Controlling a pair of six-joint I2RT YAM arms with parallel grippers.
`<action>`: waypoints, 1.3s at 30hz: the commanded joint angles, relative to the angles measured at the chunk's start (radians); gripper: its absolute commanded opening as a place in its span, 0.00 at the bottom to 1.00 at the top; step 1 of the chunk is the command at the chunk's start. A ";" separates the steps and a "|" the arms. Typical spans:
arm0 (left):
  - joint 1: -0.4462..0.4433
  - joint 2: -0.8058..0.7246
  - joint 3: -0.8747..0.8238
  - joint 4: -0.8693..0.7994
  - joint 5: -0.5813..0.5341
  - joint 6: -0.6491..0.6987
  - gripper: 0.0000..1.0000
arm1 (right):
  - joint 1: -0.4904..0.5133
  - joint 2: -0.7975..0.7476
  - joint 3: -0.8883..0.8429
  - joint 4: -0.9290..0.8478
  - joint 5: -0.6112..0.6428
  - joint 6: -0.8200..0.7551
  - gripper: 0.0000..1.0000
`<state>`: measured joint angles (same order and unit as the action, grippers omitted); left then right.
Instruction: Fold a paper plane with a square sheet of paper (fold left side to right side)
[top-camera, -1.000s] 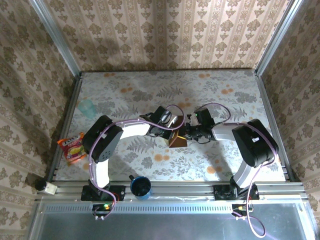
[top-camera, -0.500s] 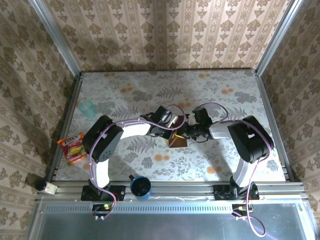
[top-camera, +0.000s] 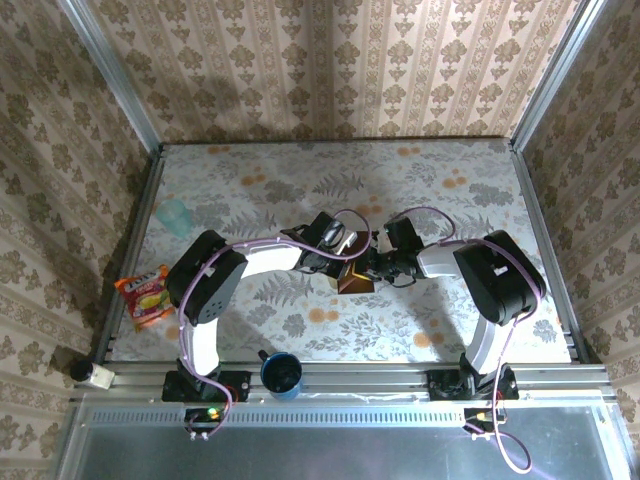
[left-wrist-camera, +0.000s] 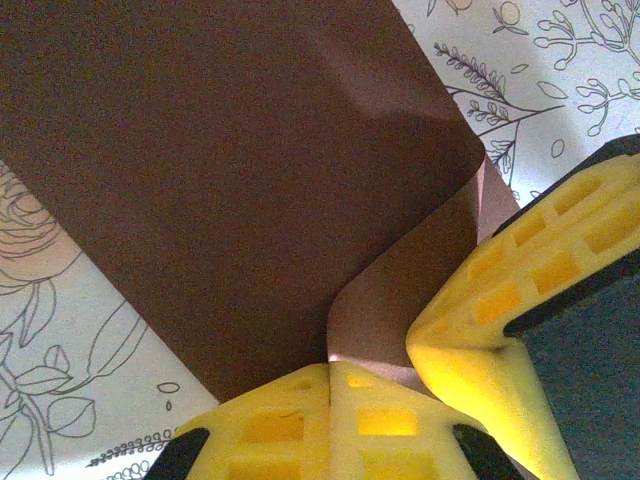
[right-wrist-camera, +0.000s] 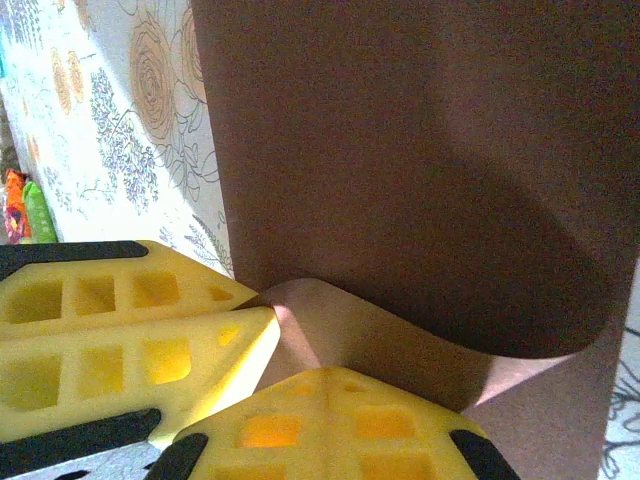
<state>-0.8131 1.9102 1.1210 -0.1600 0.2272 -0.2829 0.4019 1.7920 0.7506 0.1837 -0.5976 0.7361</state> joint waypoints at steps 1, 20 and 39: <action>-0.007 0.018 -0.001 -0.044 -0.024 0.017 0.05 | 0.007 0.020 -0.005 -0.089 0.058 -0.018 0.00; 0.036 -0.265 -0.074 -0.041 0.151 -0.099 0.14 | 0.008 0.032 -0.029 -0.107 0.089 -0.008 0.00; 0.036 -0.141 -0.166 0.137 0.395 -0.243 0.00 | 0.012 0.032 -0.022 -0.128 0.086 -0.021 0.00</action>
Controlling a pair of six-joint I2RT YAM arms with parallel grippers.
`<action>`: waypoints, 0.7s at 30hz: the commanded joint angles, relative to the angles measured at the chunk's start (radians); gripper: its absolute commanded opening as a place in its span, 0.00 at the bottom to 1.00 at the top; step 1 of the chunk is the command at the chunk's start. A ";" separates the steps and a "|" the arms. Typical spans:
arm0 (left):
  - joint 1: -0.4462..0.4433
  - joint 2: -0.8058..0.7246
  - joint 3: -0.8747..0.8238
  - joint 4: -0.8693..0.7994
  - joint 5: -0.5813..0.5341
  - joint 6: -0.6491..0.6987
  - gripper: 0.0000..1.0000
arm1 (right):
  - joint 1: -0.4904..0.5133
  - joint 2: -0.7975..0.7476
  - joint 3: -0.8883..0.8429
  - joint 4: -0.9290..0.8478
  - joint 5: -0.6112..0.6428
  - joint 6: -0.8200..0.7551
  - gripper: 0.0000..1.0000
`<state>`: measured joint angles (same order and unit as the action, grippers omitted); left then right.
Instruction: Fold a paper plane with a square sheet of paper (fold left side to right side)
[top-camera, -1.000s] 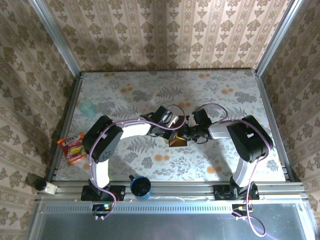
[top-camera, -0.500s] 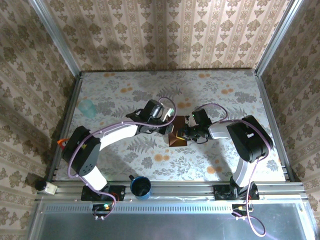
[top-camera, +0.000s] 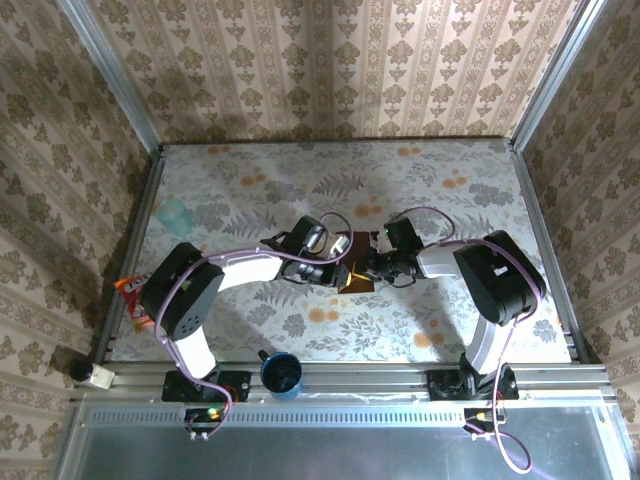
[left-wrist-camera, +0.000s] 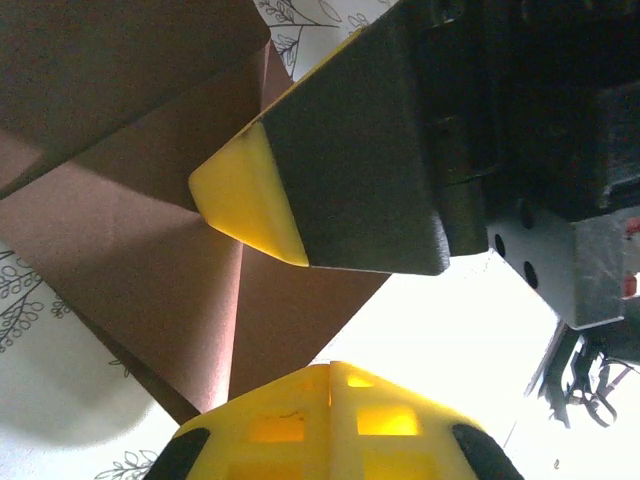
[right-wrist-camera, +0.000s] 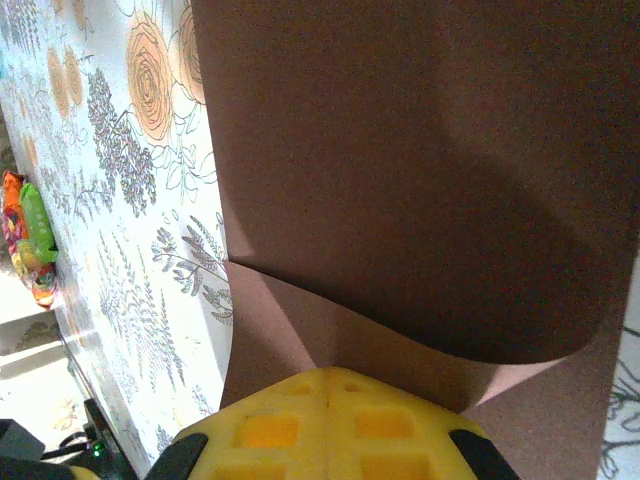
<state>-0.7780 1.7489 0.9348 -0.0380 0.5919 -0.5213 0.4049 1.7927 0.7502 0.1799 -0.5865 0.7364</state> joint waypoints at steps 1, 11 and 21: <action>0.001 0.030 0.026 0.008 0.027 -0.001 0.00 | 0.010 0.033 -0.022 -0.125 0.076 -0.022 0.00; 0.000 0.079 0.033 -0.039 -0.005 0.015 0.00 | 0.009 0.039 -0.008 -0.151 0.079 -0.038 0.00; 0.003 0.099 0.017 -0.053 -0.024 0.018 0.00 | 0.011 0.042 -0.008 -0.158 0.080 -0.042 0.00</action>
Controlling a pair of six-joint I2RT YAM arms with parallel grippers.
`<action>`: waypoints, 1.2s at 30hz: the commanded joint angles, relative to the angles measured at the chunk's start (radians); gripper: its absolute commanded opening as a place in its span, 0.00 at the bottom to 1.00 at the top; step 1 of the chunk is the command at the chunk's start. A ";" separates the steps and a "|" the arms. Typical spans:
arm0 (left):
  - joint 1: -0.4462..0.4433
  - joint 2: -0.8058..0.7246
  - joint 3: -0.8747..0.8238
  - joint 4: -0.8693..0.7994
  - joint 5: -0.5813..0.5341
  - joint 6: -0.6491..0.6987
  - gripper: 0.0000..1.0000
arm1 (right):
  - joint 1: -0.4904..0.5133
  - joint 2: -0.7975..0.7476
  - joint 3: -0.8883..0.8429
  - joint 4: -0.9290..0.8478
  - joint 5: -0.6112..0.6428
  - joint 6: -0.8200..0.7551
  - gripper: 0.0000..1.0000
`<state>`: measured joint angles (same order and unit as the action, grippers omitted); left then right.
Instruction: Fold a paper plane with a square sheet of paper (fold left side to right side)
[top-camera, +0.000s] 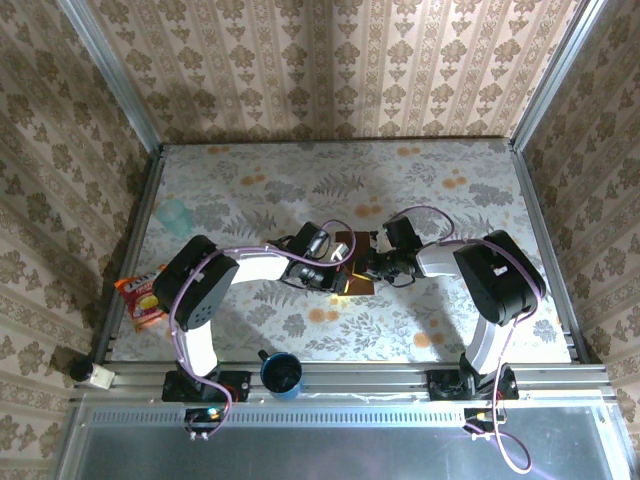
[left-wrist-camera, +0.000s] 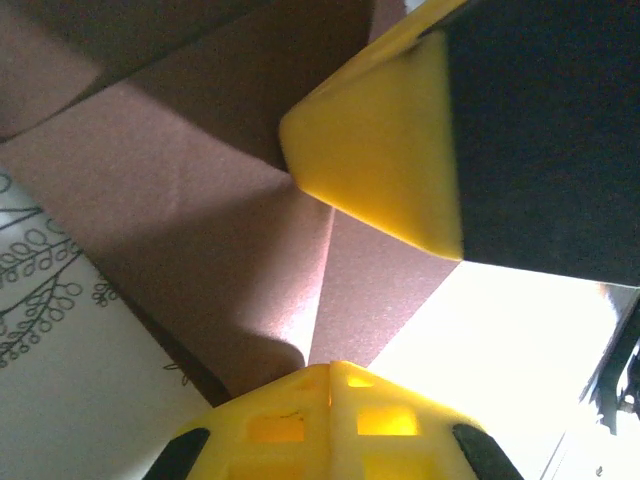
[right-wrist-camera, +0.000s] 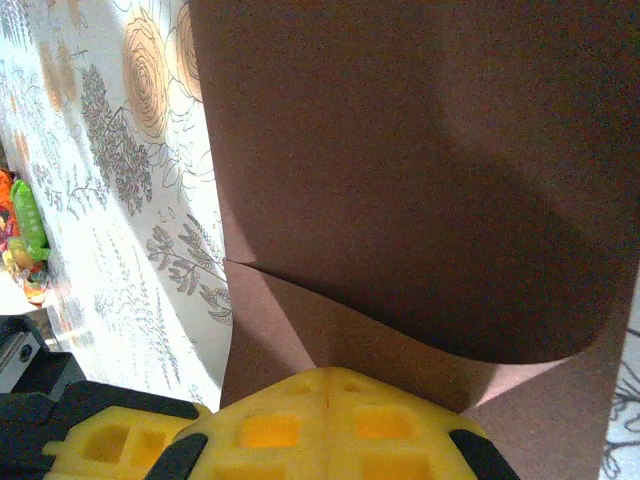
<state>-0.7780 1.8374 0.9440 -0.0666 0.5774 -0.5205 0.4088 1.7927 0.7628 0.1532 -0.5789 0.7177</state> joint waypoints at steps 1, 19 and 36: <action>0.002 0.011 0.005 -0.024 -0.013 0.017 0.00 | 0.008 0.041 -0.020 -0.132 0.071 -0.024 0.00; 0.009 -0.033 -0.031 -0.010 -0.050 0.009 0.00 | 0.013 0.043 -0.011 -0.149 0.074 -0.035 0.00; 0.006 -0.036 -0.086 -0.011 -0.066 0.003 0.00 | 0.033 -0.068 0.005 -0.085 0.050 -0.028 0.00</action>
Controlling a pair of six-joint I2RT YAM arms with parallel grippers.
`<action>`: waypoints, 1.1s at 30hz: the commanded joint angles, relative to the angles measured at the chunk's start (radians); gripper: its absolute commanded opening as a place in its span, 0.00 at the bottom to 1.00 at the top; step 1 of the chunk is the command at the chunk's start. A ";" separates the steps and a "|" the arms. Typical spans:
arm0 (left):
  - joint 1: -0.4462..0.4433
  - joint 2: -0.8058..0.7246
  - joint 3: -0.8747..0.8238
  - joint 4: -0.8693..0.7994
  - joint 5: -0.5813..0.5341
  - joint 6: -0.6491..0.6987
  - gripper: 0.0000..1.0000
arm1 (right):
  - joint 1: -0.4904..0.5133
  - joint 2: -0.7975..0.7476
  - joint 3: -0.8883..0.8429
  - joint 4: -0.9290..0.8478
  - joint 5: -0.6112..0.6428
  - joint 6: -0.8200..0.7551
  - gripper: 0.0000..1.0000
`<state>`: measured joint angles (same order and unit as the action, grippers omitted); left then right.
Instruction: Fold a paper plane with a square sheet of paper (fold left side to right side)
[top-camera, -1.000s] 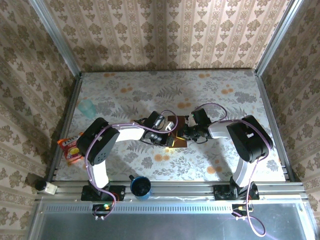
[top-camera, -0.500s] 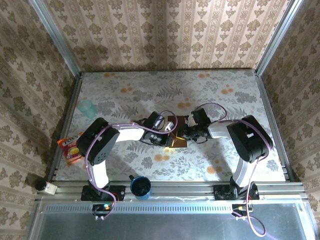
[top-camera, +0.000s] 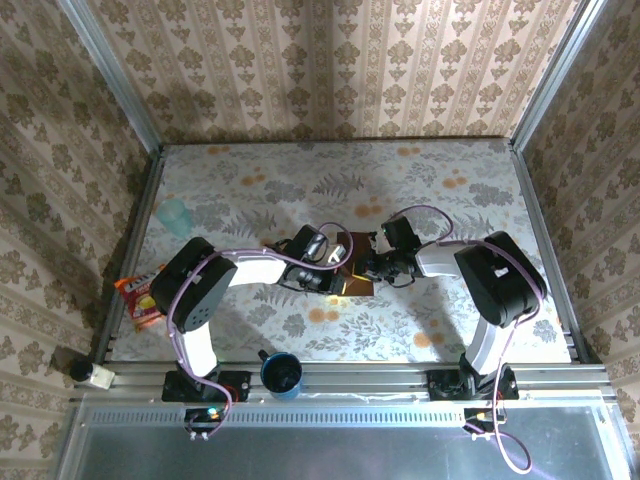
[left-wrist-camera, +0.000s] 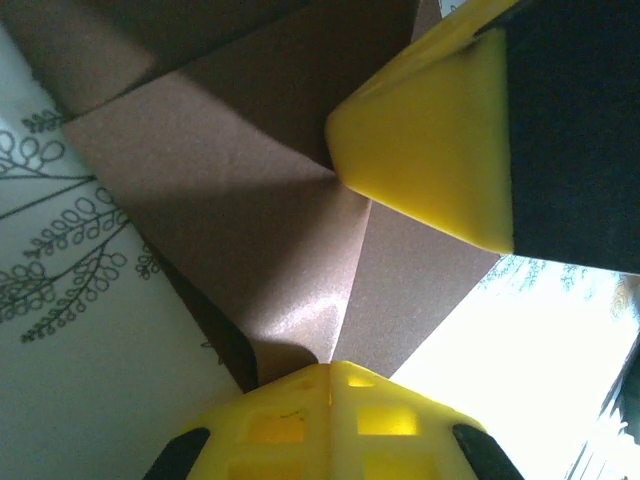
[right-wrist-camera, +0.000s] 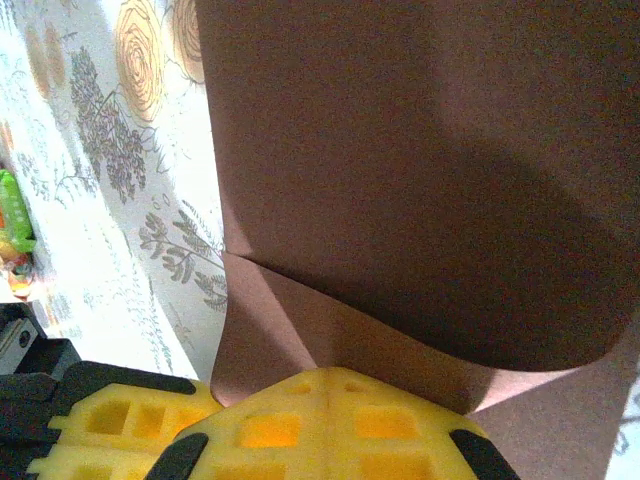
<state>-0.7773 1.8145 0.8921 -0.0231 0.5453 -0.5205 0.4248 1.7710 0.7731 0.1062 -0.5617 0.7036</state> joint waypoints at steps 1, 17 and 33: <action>0.005 -0.013 -0.037 -0.050 -0.035 0.003 0.00 | 0.025 -0.054 -0.010 -0.030 0.034 -0.008 0.00; 0.003 -0.009 -0.037 -0.041 -0.036 0.001 0.00 | 0.082 -0.019 -0.035 0.033 0.050 0.037 0.00; 0.003 -0.007 -0.052 -0.084 -0.059 -0.014 0.00 | 0.060 0.015 -0.012 -0.069 0.146 -0.045 0.00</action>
<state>-0.7773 1.8061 0.8768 -0.0135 0.5404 -0.5240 0.4973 1.7515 0.7570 0.1116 -0.4885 0.6956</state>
